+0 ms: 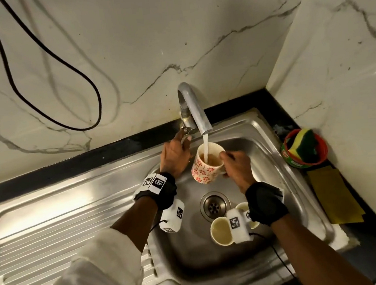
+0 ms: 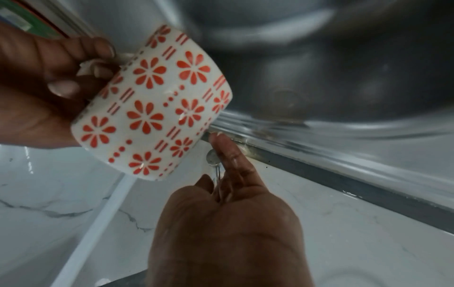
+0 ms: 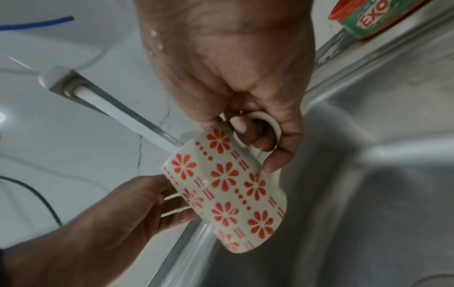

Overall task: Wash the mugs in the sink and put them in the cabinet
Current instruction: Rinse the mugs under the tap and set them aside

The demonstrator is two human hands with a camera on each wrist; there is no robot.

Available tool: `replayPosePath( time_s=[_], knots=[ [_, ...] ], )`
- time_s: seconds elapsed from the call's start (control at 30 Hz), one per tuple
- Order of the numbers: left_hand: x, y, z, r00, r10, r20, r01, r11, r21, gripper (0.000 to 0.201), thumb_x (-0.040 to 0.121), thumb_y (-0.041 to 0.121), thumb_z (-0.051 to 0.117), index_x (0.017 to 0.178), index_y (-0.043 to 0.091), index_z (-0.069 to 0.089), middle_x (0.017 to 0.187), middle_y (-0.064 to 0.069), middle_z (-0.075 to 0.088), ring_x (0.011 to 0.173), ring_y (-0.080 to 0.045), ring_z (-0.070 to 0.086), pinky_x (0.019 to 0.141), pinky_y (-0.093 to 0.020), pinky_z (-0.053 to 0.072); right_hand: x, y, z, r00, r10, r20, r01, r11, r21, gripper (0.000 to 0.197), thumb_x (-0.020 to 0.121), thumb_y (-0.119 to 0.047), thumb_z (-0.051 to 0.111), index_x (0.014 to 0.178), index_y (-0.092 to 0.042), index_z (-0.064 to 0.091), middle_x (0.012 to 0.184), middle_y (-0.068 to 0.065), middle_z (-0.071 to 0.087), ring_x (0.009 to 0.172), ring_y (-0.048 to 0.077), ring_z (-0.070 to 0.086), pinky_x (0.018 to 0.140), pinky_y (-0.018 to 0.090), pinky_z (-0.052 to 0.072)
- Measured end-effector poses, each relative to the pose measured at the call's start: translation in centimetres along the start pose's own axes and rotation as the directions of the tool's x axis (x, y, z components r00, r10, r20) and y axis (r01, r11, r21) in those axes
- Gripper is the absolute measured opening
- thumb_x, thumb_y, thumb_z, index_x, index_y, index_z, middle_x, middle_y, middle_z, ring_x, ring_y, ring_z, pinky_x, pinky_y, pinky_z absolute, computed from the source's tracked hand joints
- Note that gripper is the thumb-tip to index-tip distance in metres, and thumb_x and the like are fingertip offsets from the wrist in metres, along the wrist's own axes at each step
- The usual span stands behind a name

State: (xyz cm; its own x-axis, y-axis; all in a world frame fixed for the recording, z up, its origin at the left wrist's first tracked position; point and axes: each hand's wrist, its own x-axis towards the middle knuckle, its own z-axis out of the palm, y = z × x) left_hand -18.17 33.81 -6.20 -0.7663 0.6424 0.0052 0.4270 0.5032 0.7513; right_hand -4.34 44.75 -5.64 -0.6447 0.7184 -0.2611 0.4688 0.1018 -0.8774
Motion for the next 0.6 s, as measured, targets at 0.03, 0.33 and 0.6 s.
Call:
replayPosePath(
  time_s=[0.03,0.33,0.6],
  knots=[
    [0.0,-0.3,-0.1,1.0,0.005,-0.011,-0.005,1.0,0.017,0.035,0.103,0.034,0.043,0.136,0.021,0.047,0.095,-0.01,0.074,0.077,-0.021,0.072,0.081,-0.036,0.057,0.0,0.0,0.3,1.0,-0.017,-0.005,0.017,1.0,-0.014,0.03,0.094,-0.018,0.057,0.065,-0.013,0.063,0.06,0.001,0.059,0.055,0.011,0.055,0.055,0.028,0.048],
    [0.5,0.8,0.0,0.999,0.022,0.042,-0.032,0.968,0.247,0.042,0.106,0.03,0.034,0.142,0.009,0.034,0.08,-0.012,0.066,0.064,-0.027,0.061,0.06,-0.033,0.04,-0.6,0.0,1.7,0.997,-0.07,0.011,0.071,0.992,-0.108,0.051,0.097,-0.024,0.056,0.047,-0.021,0.044,0.047,-0.01,0.045,0.044,-0.001,0.041,0.043,0.012,0.033],
    [1.7,1.9,-0.9,0.97,0.004,0.242,-0.114,0.89,0.442,0.047,0.101,0.018,0.042,0.145,0.005,0.032,0.115,-0.02,0.065,0.093,-0.036,0.064,0.074,-0.036,0.047,0.0,2.0,0.2,0.998,0.054,0.035,-0.045,0.976,-0.212,0.04,0.089,-0.035,0.051,0.096,-0.001,0.07,0.1,0.021,0.07,0.098,0.036,0.064,0.083,0.047,0.052]
  ],
)
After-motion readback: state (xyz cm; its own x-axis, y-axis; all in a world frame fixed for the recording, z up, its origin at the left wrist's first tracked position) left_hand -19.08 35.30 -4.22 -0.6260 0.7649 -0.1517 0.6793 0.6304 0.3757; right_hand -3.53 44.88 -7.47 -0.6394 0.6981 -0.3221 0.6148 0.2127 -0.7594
